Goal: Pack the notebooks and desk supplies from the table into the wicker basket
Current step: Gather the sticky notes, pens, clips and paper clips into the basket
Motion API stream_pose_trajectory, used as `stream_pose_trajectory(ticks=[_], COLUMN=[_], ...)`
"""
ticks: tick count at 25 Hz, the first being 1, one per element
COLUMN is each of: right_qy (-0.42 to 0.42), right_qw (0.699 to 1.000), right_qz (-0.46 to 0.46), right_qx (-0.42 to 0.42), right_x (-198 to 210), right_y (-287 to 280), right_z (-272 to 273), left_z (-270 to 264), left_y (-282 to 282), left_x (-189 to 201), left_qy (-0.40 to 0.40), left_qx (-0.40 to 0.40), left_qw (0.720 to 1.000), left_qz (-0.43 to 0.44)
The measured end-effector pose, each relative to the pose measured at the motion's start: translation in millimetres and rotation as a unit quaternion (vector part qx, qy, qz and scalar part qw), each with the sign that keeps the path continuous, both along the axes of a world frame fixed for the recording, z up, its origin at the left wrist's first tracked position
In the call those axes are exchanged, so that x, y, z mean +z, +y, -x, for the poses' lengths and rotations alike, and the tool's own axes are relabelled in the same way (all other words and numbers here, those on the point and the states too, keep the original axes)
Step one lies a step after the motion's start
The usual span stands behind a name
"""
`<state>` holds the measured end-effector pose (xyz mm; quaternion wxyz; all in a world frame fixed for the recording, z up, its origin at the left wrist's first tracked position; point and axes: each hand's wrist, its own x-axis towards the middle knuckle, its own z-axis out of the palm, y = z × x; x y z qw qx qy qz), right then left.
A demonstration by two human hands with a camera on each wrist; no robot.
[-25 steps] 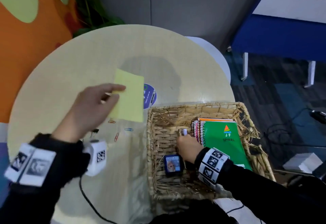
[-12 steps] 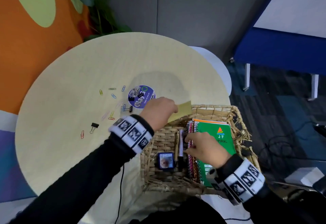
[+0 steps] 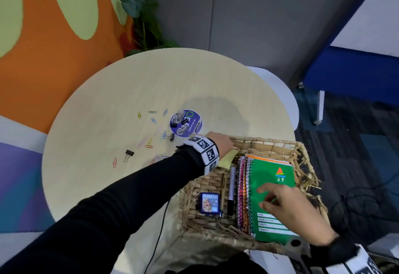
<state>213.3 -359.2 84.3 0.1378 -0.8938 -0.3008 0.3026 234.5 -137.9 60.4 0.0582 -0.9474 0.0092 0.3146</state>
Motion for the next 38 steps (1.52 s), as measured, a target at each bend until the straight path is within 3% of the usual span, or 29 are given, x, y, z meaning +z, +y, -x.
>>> stream_pose_trajectory(ticks=[3, 5, 7, 9, 11, 14, 17, 21, 26, 30, 33, 35, 38], right_qy=[0.008, 0.012, 0.002, -0.025, -0.044, -0.073, -0.102, -0.118, -0.116, -0.082, -0.135, -0.203, -0.231], right_qw=[1.0, 0.999, 0.999, 0.997, 0.993, 0.986, 0.971, 0.933, 0.873, 0.856, 0.791, 0.759, 0.778], right_qz=[0.012, 0.023, 0.019, -0.008, -0.052, -0.071, -0.059, 0.043, 0.205, 0.274, 0.363, 0.353, 0.296], right_qx=[0.011, 0.024, 0.04, 0.068, 0.1, 0.132, 0.21, 0.337, 0.427, 0.431, 0.474, 0.508, 0.503], right_x=[-5, -2, 8, 23, 40, 54, 53, 31, -13, -60, -86, -77, -67], right_y=[3, 11, 28, 52, 86, 147, 206, 284, 351, 384, 387, 382, 374], right_z=[-2, -6, -14, -23, -35, -52, -67, -76, -65, -58, -64, -53, -40], left_z=[2, 10, 33, 64, 103, 157, 179, 175, 171, 171, 174, 178, 185], left_y=[8, 24, 54, 93, 134, 181, 199, 198, 199, 197, 192, 184, 168], left_x=[5, 12, 19, 13, -8, -49, -77, -95, -104, -95, -83, -76, -68], left_qy=[-0.035, -0.113, -0.233, -0.341, -0.383, -0.343, -0.29, -0.251, -0.267, -0.309, -0.345, -0.357, -0.368], left_qx=[0.021, 0.079, 0.18, 0.302, 0.423, 0.55, 0.602, 0.589, 0.612, 0.626, 0.63, 0.631, 0.632], left_qw=[0.998, 0.982, 0.925, 0.842, 0.782, 0.744, 0.73, 0.756, 0.729, 0.698, 0.676, 0.665, 0.648], left_qz=[0.038, 0.128, 0.24, 0.288, 0.249, 0.162, 0.142, 0.138, 0.149, 0.162, 0.166, 0.18, 0.212])
